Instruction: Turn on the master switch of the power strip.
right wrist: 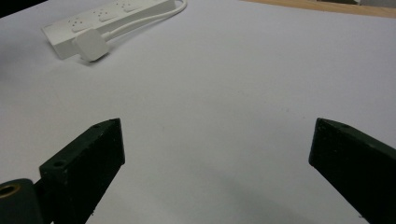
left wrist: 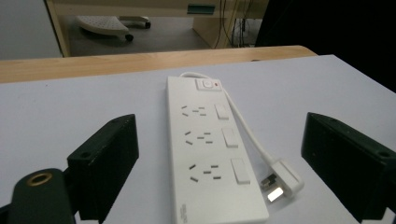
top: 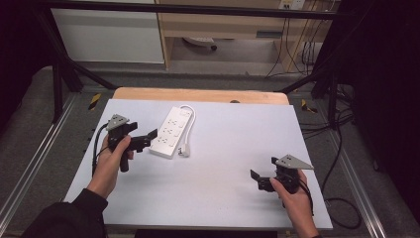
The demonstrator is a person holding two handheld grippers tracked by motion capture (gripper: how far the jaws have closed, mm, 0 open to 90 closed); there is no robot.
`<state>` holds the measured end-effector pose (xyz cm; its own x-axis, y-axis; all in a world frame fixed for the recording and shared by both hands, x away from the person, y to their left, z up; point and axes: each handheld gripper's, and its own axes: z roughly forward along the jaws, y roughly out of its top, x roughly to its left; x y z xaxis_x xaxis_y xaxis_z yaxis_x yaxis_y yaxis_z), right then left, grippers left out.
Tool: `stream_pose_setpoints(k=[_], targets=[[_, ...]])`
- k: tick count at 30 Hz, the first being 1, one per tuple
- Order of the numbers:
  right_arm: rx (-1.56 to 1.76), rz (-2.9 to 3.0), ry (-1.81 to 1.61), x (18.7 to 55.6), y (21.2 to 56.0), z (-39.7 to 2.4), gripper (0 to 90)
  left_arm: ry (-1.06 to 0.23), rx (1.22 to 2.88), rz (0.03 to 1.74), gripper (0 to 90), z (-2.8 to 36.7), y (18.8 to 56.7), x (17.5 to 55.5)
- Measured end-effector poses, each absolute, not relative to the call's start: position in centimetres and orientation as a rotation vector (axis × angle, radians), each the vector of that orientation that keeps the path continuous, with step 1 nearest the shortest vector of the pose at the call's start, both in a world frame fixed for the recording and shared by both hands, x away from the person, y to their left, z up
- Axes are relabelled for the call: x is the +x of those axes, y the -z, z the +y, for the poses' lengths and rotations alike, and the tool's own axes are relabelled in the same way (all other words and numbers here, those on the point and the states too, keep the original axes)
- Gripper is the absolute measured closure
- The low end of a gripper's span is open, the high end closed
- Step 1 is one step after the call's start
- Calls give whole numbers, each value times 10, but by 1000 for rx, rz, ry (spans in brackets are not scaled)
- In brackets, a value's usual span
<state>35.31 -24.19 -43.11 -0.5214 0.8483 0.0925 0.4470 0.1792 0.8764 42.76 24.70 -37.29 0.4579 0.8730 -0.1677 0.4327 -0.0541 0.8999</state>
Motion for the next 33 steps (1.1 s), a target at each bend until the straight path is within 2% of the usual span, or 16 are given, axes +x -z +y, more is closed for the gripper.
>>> stream_pose_setpoints(k=[14,33], targets=[[1221,2042,-1297,352,431,-242,39,-540,1657,1194,113,277,395,388],[1228,2035,-1296,354,432,-243,42,-552,1675,1179,114,288,411,346]])
